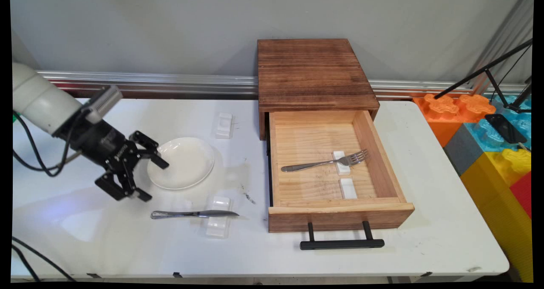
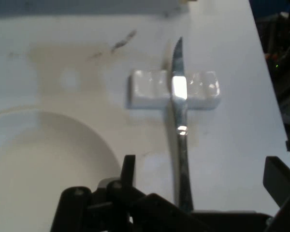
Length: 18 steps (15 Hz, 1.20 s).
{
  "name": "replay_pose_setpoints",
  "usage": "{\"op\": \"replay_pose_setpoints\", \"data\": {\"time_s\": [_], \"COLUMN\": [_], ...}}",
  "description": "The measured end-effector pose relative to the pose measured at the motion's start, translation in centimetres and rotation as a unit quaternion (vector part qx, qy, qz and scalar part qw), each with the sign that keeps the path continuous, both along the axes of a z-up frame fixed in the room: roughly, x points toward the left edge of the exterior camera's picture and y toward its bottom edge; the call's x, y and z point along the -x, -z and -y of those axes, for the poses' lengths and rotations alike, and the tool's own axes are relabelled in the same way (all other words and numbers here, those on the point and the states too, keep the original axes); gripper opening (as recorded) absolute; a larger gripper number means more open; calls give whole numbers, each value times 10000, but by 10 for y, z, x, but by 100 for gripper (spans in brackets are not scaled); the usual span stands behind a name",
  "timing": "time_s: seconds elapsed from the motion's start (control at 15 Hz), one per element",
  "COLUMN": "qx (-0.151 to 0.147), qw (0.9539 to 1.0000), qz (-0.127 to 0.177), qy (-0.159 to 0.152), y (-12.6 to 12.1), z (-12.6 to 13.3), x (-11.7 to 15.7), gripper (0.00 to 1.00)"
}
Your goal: Pick up the knife from the right of the white plate
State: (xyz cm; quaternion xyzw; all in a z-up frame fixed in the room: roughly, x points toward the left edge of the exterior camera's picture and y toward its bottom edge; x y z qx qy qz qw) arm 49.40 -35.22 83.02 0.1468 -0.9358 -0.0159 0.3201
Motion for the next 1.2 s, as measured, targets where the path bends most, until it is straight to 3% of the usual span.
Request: {"op": "replay_pose_setpoints", "data": {"time_s": [0.53, 1.2], "qx": [237, 395], "qw": [9990, 9979], "qz": [34, 176], "qy": [372, 480], "y": [32, 61], "z": [-9, -8], "x": [29, 46], "gripper": [100, 100]}}
